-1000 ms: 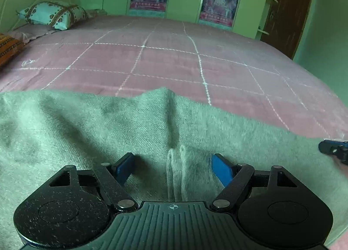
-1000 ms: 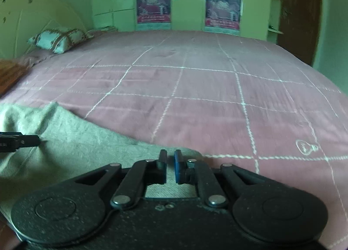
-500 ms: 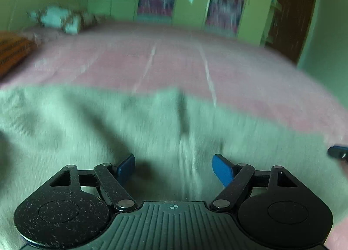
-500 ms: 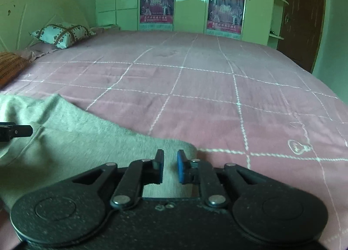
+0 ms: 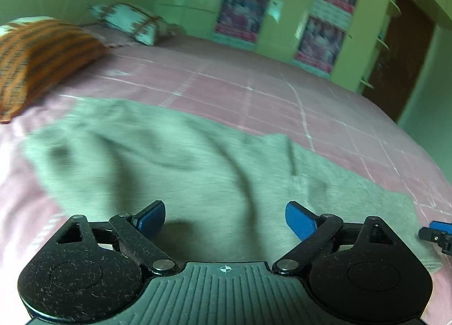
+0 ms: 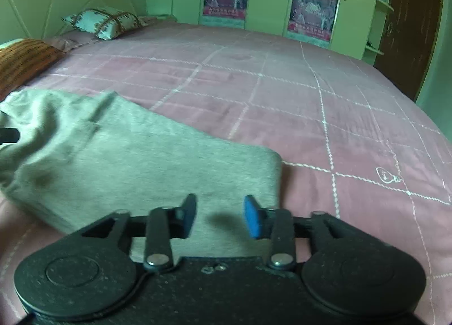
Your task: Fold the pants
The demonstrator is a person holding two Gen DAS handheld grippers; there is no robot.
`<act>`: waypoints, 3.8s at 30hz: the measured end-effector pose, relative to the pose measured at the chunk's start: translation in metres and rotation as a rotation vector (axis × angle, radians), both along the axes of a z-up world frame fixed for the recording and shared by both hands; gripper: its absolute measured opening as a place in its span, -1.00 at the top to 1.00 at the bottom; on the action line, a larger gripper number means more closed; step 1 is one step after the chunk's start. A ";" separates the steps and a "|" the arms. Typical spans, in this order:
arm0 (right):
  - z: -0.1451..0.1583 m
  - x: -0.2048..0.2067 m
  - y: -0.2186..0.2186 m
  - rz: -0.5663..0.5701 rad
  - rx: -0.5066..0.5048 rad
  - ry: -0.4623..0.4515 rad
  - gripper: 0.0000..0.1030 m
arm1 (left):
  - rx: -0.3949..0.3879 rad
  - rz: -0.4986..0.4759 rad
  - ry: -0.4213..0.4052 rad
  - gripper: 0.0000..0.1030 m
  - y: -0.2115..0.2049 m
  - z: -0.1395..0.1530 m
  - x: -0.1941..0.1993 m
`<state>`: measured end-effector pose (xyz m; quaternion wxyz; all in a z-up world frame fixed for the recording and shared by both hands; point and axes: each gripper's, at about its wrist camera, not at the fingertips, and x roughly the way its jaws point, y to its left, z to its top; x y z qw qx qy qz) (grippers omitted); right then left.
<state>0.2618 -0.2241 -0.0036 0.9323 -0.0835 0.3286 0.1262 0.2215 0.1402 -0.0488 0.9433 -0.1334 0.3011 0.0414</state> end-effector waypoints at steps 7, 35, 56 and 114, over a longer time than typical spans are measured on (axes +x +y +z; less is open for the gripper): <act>0.011 -0.018 0.018 0.025 0.000 -0.012 0.13 | -0.116 0.133 -0.028 -0.79 0.075 -0.008 -0.036; -0.010 0.008 0.132 0.186 0.049 0.063 0.01 | -0.599 0.273 -0.213 0.40 0.199 -0.081 0.005; 0.003 -0.060 -0.148 -0.403 0.519 -0.002 -0.04 | 0.028 -0.669 -0.121 0.15 -0.244 0.011 0.055; -0.039 -0.022 -0.115 -0.354 0.910 0.281 0.14 | -0.063 -0.159 -0.014 -0.50 -0.041 -0.035 -0.027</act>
